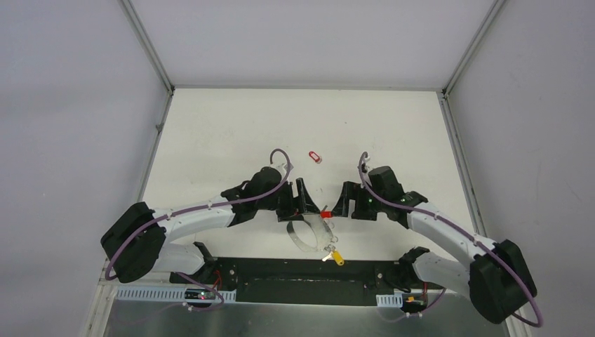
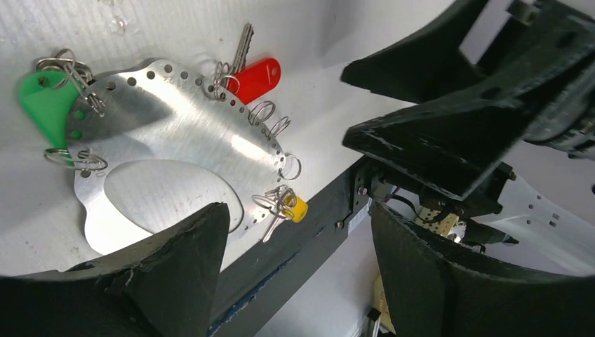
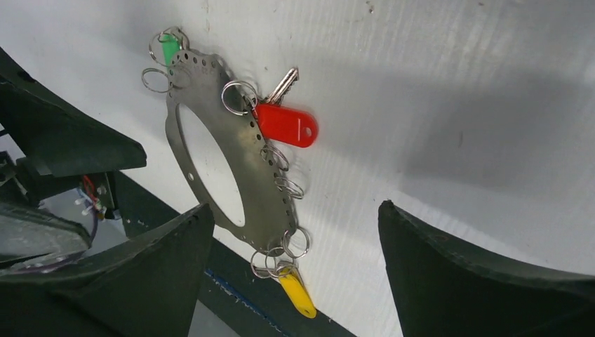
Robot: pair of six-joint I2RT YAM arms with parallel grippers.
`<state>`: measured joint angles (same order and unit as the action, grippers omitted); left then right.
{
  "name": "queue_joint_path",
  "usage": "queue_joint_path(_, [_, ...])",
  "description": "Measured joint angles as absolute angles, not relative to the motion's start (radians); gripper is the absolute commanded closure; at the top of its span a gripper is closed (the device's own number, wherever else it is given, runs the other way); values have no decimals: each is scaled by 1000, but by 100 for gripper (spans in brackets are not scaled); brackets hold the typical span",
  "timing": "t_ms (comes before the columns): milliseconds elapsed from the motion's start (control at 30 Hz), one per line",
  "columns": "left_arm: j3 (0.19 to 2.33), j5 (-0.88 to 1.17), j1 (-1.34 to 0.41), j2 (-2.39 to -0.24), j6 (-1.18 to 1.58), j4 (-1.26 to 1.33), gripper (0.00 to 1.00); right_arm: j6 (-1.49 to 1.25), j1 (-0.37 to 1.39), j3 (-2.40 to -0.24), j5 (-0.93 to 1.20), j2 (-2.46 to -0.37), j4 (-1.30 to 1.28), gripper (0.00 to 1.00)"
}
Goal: Put the keys on the keyring
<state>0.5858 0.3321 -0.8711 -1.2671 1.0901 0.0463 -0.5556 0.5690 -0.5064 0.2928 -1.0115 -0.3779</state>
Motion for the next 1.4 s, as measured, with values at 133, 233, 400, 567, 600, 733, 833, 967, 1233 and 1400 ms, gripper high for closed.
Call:
queue_joint_path(133, [576, 331, -871, -1259, 1107, 83, 25, -556, 513, -506, 441, -1150, -306, 36])
queue_joint_path(233, [542, 327, -871, -1224, 1119, 99, 25, -559, 485, -506, 527, -1235, -251, 50])
queue_joint_path(400, [514, 319, -871, -1165, 1132, 98, 24, -559, 464, -506, 616, -1309, -194, 55])
queue_joint_path(567, [508, 315, -871, -1127, 1138, 96, 24, -560, 443, -506, 645, -1369, -162, 64])
queue_joint_path(600, [508, 315, -871, -1126, 1138, 97, 24, -560, 439, -507, 647, -1390, -157, 66])
queue_joint_path(733, [511, 316, -871, -1130, 1138, 90, 23, -572, 430, -527, 703, -1483, -142, 73])
queue_joint_path(833, [524, 317, -871, -1144, 1137, 89, 23, -575, 430, -552, 744, -1540, -120, 71])
queue_joint_path(967, [536, 318, -871, -1156, 1137, 89, 23, -575, 430, -557, 785, -1572, -90, 70])
queue_joint_path(1233, [540, 322, -871, -1160, 1137, 88, 22, -575, 430, -568, 859, -1636, -42, 80])
queue_joint_path(1400, [548, 324, -871, -1167, 1137, 89, 22, -574, 430, -568, 878, -1652, -39, 84])
